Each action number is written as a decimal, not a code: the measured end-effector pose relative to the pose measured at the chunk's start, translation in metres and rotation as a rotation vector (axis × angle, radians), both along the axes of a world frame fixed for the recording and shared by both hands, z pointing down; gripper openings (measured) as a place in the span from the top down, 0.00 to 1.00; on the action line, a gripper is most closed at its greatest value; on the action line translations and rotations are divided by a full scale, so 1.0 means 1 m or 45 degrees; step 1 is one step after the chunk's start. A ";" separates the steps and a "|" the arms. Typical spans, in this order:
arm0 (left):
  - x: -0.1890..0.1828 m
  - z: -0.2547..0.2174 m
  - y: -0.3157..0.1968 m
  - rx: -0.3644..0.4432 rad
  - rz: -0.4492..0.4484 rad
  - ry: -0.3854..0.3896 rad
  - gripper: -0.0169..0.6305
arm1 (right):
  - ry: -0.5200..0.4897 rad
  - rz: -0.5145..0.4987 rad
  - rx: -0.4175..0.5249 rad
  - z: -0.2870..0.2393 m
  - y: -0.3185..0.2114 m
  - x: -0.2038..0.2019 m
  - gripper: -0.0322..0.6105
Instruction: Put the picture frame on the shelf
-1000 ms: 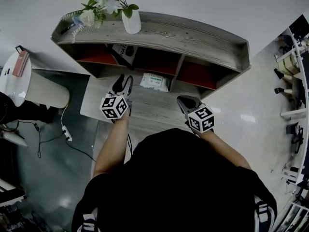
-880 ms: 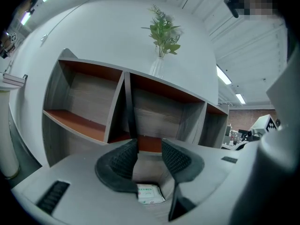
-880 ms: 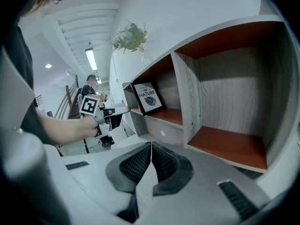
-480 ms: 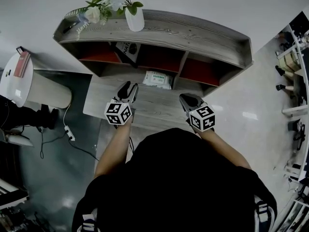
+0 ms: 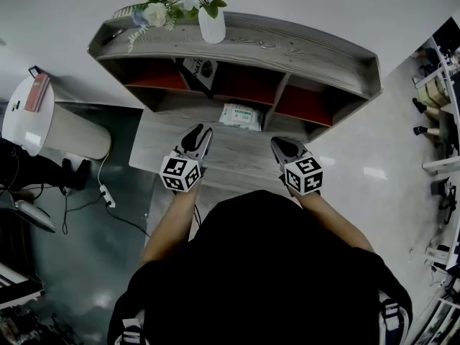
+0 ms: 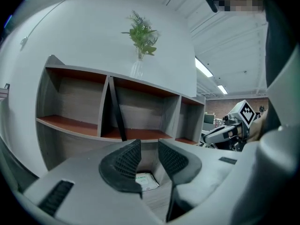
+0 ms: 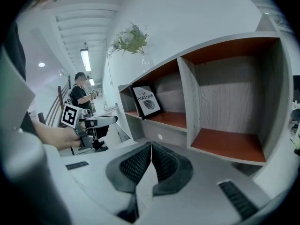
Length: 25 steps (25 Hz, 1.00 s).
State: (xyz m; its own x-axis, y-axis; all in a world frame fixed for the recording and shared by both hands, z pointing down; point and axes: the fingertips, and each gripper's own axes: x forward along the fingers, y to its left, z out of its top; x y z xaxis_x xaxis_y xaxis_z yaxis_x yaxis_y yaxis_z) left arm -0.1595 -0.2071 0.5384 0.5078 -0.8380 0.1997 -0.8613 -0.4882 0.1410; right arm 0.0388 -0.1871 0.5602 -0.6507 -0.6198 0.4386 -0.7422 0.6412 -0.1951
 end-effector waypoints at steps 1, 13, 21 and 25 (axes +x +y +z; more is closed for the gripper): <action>0.000 -0.001 0.002 0.005 0.006 -0.006 0.78 | -0.002 0.002 0.004 -0.001 0.000 -0.001 0.93; -0.011 -0.002 0.031 0.024 0.066 -0.071 0.85 | -0.033 0.073 0.078 -0.016 0.005 -0.010 0.93; -0.010 -0.011 0.046 0.051 0.104 -0.054 0.89 | -0.033 0.107 0.109 -0.024 0.013 -0.010 0.93; -0.010 -0.014 0.054 0.066 0.118 -0.056 0.91 | -0.035 0.116 0.109 -0.024 0.018 -0.011 0.93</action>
State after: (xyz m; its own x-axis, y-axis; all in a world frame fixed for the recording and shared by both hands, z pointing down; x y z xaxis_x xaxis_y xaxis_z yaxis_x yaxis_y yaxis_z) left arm -0.1690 -0.1533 0.5243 0.5754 -0.7975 0.1814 -0.8167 -0.5719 0.0766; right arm 0.0276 -0.1696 0.5361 -0.6011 -0.7113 0.3642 -0.7932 0.5867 -0.1633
